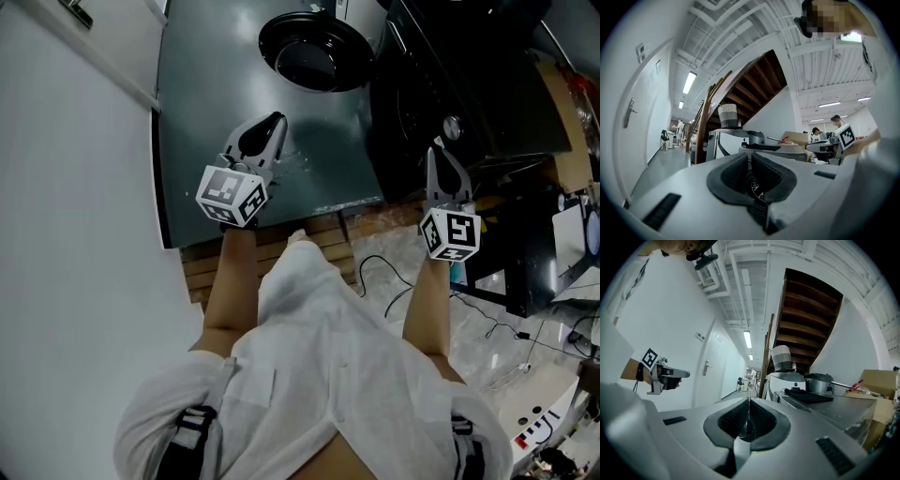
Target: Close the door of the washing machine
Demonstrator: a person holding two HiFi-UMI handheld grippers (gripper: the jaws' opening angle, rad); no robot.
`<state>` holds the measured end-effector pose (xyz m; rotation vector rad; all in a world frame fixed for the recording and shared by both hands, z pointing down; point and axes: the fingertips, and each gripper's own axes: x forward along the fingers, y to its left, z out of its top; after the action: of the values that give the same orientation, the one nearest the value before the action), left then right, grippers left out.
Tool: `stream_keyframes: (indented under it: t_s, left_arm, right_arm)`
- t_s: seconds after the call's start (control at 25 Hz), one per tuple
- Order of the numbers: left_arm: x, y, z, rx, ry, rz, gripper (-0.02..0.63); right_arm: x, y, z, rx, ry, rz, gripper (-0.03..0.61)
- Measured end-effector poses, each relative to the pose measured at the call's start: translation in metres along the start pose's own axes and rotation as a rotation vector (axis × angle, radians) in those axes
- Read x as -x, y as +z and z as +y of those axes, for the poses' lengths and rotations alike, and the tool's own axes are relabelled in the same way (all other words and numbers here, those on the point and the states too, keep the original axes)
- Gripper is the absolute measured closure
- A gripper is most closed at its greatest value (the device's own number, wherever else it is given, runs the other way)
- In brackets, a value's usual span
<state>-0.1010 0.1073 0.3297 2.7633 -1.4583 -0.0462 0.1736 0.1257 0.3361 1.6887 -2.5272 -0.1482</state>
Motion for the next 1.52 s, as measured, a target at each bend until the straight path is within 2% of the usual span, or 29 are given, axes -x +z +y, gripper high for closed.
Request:
stream_keyframes:
  t_s: [0.44, 0.64, 1.04, 1.52]
  left_arm:
    - [-0.048, 0.032, 0.124, 0.051, 0.005, 0.033, 0.581]
    - [-0.065, 0.059, 0.163, 0.037, -0.014, 0.02, 0.581]
    - [-0.084, 0.074, 0.195, 0.022, -0.031, 0.026, 0.581]
    - [-0.125, 0.055, 0.228, -0.006, -0.043, 0.074, 0.581]
  right_arm:
    - [-0.129, 0.054, 0.015, 0.011, -0.005, 0.041, 0.549]
    - [-0.167, 0.084, 0.023, 0.03, -0.01, 0.043, 0.549]
    - [-0.207, 0.112, 0.031, 0.058, 0.023, 0.034, 0.549]
    - [-0.268, 0.093, 0.026, 0.036, 0.083, 0.036, 0.549]
